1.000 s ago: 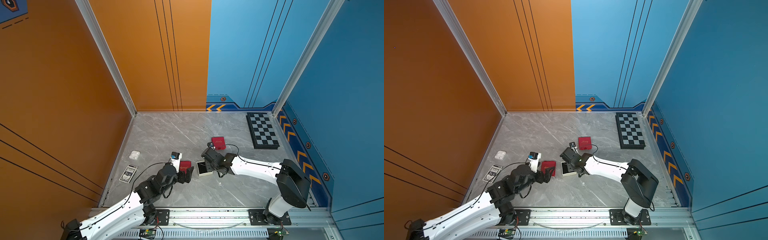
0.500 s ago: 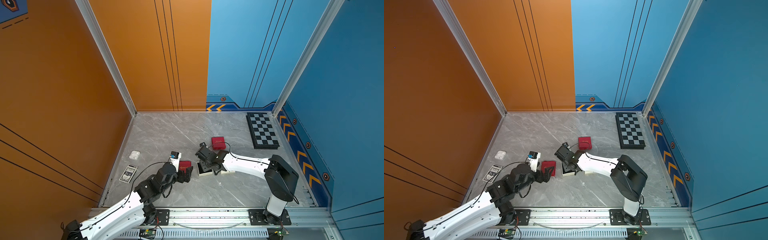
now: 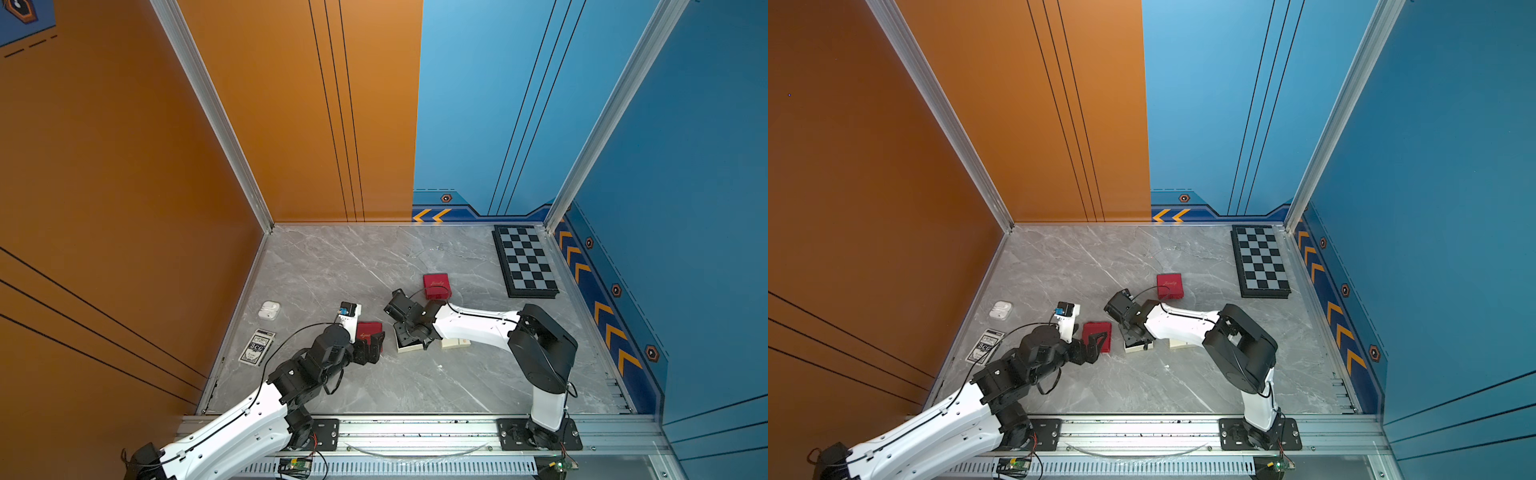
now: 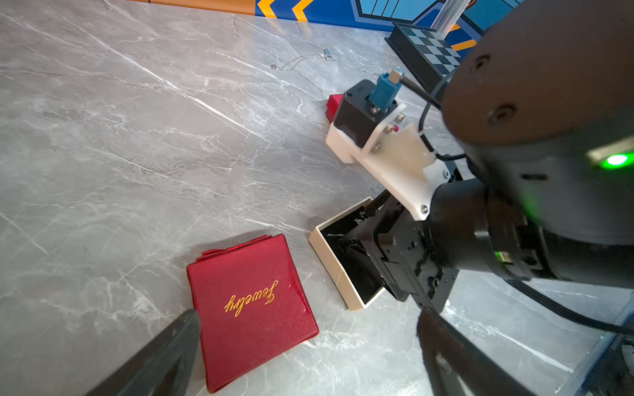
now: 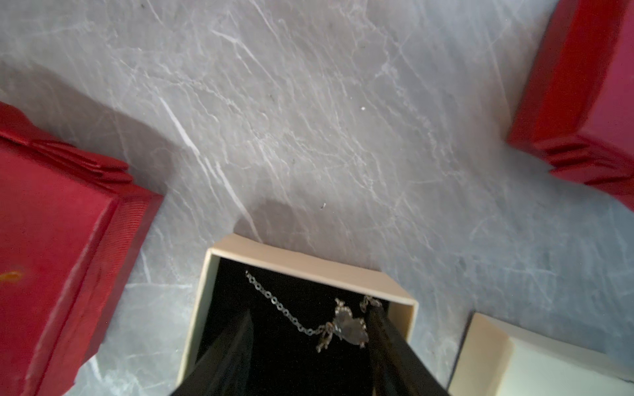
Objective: Take the necklace out of the lift-off lid jewelry box
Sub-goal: Take out the inner lining from the jewelry box.
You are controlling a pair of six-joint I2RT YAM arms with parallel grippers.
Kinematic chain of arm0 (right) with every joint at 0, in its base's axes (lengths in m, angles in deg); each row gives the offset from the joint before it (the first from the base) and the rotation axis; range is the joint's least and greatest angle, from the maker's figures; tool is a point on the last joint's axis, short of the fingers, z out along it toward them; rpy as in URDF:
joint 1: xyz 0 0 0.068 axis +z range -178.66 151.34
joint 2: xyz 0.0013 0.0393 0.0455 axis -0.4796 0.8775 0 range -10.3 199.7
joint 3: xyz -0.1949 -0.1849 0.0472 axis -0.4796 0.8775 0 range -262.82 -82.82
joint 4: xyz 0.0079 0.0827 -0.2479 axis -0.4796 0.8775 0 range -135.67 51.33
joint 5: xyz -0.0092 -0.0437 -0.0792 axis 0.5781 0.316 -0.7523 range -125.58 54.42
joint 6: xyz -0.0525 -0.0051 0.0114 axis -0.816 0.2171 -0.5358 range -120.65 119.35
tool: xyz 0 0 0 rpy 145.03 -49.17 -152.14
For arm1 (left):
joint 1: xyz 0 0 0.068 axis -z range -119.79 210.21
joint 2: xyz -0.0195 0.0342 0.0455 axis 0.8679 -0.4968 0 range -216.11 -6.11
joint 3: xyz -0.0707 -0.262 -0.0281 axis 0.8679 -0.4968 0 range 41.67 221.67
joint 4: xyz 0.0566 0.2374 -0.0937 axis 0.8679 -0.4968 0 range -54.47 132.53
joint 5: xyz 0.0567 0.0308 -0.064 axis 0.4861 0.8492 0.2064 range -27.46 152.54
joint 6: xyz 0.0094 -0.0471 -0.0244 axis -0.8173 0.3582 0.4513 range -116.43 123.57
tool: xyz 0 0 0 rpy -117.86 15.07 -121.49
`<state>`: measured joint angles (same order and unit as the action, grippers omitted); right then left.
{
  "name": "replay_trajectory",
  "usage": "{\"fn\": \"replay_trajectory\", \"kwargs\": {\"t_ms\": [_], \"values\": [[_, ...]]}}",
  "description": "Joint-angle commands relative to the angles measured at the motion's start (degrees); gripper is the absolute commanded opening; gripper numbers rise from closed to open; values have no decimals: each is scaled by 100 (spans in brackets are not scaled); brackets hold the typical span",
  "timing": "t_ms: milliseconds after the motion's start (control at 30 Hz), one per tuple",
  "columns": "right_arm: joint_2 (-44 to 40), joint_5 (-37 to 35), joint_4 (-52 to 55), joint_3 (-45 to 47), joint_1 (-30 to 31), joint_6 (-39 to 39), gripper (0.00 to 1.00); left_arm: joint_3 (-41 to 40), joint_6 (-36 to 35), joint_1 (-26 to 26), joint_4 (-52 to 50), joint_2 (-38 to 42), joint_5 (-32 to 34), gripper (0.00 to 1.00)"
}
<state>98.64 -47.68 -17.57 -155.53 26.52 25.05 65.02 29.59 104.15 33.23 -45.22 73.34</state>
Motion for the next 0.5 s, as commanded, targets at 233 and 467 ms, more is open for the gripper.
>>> {"fn": "replay_trajectory", "kwargs": {"t_ms": [233, 467], "values": [[385, 146, 205, -185, -17, -43, 63, 69, -15, -140, -107, 42, -224, 100], [699, 266, 205, -155, -12, 109, 65, 42, -9, -190, -90, 46, -304, 99]]}}
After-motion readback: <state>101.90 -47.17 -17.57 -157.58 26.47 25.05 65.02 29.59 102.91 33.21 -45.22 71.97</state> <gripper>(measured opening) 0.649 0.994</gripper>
